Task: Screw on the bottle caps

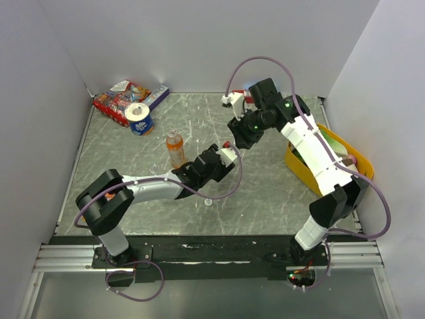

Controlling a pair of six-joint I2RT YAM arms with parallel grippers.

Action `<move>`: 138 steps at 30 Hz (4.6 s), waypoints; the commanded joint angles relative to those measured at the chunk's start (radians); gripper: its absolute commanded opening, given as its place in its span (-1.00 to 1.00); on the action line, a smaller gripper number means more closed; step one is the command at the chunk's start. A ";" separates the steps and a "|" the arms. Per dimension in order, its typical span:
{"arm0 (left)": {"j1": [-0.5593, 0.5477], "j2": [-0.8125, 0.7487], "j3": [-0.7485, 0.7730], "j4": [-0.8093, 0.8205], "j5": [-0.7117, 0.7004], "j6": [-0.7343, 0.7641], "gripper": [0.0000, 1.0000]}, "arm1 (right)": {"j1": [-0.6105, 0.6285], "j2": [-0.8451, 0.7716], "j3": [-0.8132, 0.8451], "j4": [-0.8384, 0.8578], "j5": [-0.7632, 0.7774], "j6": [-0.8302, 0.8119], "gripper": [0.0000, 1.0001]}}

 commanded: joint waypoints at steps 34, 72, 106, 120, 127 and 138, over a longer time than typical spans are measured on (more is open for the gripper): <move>0.094 -0.253 -0.031 -0.234 0.758 0.412 -0.98 | 0.112 -0.491 -0.346 -0.057 -0.331 -1.156 0.36; -0.019 -0.020 0.140 0.162 -0.213 -0.137 -0.98 | -0.009 -0.025 -0.075 0.040 -0.293 0.263 -1.00; 0.102 -0.228 -0.099 -0.136 0.761 0.380 -0.98 | 0.037 -0.419 -0.251 -0.203 -0.397 -1.192 0.36; 0.102 -0.237 -0.071 -0.148 0.767 0.438 -0.98 | 0.124 -0.396 -0.309 -0.195 -0.348 -1.258 0.24; 0.103 -0.241 -0.073 -0.141 0.767 0.449 -0.98 | 0.138 -0.388 -0.323 -0.155 -0.332 -1.238 0.06; 0.102 -0.233 -0.063 -0.145 0.778 0.466 -0.98 | 0.160 -0.456 -0.445 0.033 -0.295 -1.239 0.09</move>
